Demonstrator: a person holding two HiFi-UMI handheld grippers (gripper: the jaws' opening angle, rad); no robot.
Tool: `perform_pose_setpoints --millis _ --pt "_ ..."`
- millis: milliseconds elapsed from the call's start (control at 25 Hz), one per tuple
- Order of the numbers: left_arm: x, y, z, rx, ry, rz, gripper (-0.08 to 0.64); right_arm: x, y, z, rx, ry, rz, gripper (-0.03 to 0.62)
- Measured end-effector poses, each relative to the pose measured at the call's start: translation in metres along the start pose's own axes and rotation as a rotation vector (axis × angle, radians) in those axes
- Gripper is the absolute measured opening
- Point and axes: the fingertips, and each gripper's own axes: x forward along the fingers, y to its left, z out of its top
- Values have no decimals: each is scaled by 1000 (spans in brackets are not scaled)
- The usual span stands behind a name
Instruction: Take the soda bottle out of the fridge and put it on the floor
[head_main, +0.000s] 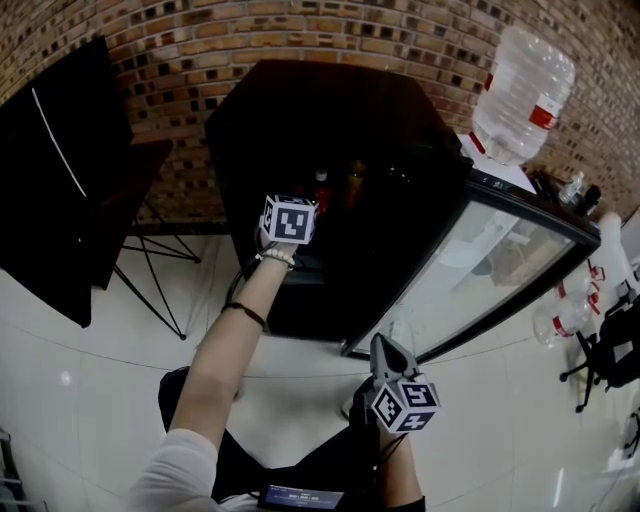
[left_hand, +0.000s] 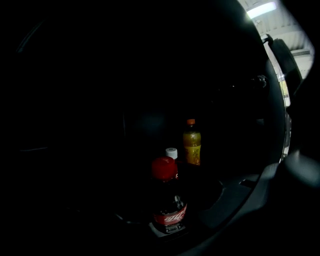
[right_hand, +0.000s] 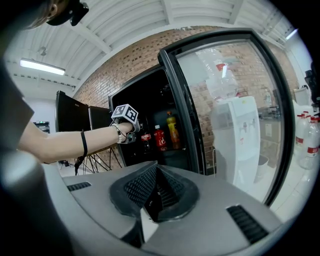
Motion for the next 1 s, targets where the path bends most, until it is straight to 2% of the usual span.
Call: perform_pose_setpoints --millis 240,440,640,800,1000 --pt "-9 -1 1 -21 13 -15 155 -1 -3 1 -4 2 -5 14" --pt "-48 -18 7 -28 -70 -72 154 -2 -5 1 3 0 -2 14" --pt "-103 -41 -8 25 -81 -136 153 -4 1 0 0 8 8 14" --pt "-133 -60 -50 53 -50 -186 153 -3 3 1 -6 9 9 14" --pt "-150 -77 -149 12 85 -234 153 -3 8 -8 -19 45 14 14"
